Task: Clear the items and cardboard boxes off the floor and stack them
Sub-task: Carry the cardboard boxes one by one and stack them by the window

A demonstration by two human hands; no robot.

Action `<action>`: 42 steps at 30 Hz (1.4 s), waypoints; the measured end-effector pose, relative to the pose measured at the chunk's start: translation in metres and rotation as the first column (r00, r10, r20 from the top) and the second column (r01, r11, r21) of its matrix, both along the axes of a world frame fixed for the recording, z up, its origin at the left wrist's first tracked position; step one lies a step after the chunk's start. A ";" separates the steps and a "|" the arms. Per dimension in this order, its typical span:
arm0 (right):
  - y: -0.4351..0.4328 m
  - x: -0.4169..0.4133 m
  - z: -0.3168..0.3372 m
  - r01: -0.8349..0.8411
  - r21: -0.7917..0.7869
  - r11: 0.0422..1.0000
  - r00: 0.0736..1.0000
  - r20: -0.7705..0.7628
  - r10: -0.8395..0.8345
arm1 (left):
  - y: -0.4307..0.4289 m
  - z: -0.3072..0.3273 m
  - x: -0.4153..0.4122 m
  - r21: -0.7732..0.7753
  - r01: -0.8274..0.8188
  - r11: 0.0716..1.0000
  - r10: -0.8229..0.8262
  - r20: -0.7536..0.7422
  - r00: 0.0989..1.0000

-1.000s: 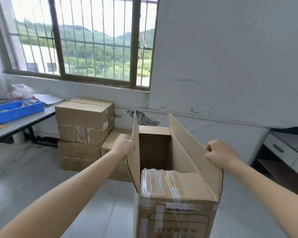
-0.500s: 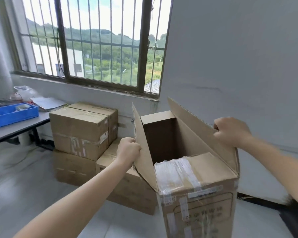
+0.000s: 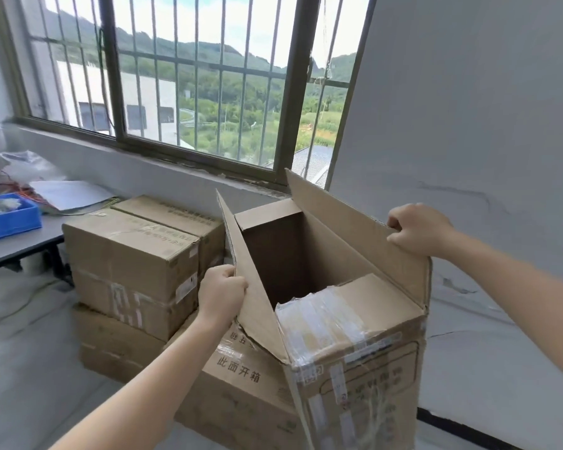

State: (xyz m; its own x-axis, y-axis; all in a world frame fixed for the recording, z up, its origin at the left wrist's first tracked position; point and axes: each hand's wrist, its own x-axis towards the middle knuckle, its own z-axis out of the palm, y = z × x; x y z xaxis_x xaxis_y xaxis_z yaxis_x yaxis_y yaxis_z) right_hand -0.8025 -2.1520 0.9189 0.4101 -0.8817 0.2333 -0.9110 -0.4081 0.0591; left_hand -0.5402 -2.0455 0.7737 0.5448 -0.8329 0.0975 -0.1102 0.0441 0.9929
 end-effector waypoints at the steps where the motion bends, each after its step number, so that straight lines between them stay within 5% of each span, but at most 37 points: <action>1: -0.016 0.007 0.001 -0.027 -0.006 1.000 1.000 -0.013 0.027 | -0.013 -0.001 0.003 0.005 -0.020 1.000 0.020 0.009 1.000; 11: -0.192 0.034 -0.032 -0.270 0.007 0.963 0.962 -0.049 0.270 | -0.143 -0.027 0.001 0.055 -0.276 0.960 0.274 0.040 0.961; 16: -0.282 0.013 -0.049 -0.359 0.073 0.930 0.932 -0.030 0.362 | -0.209 -0.016 -0.052 0.210 -0.389 0.897 0.324 0.287 0.901; 20: -0.338 -0.014 -0.041 -0.469 0.113 0.876 0.870 0.230 0.436 | -0.260 -0.022 -0.083 0.288 -0.178 0.941 0.096 0.276 0.956; 23: -0.357 -0.047 -0.043 -0.465 0.172 0.868 0.869 0.276 0.410 | -0.288 -0.049 -0.103 0.504 -0.001 0.864 -0.176 0.303 0.936; 29: -0.374 -0.125 -0.080 -0.431 0.292 0.854 0.833 0.493 0.252 | -0.328 -0.100 -0.128 0.644 -0.091 0.760 -0.178 0.341 0.923; 36: -0.372 -0.198 -0.171 -0.197 0.271 0.942 0.933 0.348 0.095 | -0.361 -0.137 -0.172 0.727 -0.151 0.670 -0.348 0.487 0.801; 42: -0.367 -0.209 -0.202 -0.042 0.147 0.988 0.936 0.353 -0.012 | -0.385 -0.129 -0.165 0.660 -0.207 0.722 -0.533 0.722 0.441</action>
State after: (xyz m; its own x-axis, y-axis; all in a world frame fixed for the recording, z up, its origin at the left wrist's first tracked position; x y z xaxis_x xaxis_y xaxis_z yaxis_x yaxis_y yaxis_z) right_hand -1.0113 -2.5195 0.7167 0.3391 -0.9119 0.2310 -0.8557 -0.4010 -0.3269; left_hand -0.7048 -2.4306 0.6448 0.3277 -0.9349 -0.1361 -0.9249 -0.3468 0.1559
